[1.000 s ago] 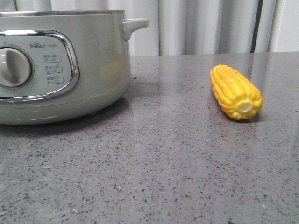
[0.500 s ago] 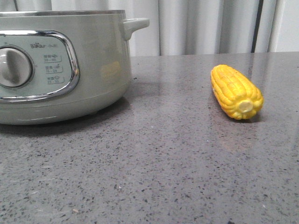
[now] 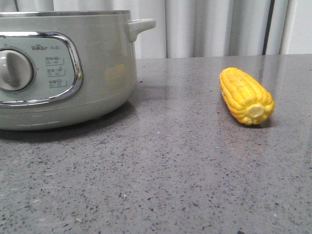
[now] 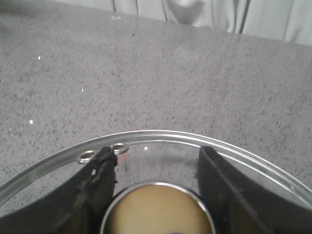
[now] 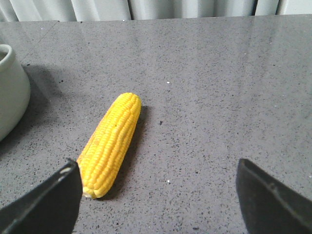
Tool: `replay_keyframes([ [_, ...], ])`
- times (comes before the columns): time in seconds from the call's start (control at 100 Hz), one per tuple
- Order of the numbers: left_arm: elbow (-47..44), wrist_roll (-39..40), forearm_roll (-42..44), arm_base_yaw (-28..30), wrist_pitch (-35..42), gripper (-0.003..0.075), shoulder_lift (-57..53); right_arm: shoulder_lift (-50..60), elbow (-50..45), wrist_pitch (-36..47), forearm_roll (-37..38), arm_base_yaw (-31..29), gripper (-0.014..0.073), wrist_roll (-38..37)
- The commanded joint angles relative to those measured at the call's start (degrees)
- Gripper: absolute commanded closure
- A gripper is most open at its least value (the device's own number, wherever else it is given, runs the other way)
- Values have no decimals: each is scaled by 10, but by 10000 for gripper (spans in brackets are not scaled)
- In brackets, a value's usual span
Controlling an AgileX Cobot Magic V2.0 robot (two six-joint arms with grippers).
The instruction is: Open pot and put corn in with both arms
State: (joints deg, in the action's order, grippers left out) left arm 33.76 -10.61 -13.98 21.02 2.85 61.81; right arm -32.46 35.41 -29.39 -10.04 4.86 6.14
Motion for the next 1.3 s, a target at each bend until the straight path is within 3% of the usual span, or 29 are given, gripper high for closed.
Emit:
replay_keyframes([
  [0.0,13,7,-5,1,97,534,1,-5,22,40,2,2,28,5],
  [0.22,0,57,-5,-3,123,534,34,-5,22,40,2,2,28,5],
  [0.7,-46,58,-5,-3,122,527,57,-5,22,39,2,2,28,5],
  [0.99,-61,58,-5,-6,125,328,55,-5,22,38,2,2,28,5],
  [1.29,-44,61,-5,-126,181,285,-31,-23,36,41,-8,2,28,5],
])
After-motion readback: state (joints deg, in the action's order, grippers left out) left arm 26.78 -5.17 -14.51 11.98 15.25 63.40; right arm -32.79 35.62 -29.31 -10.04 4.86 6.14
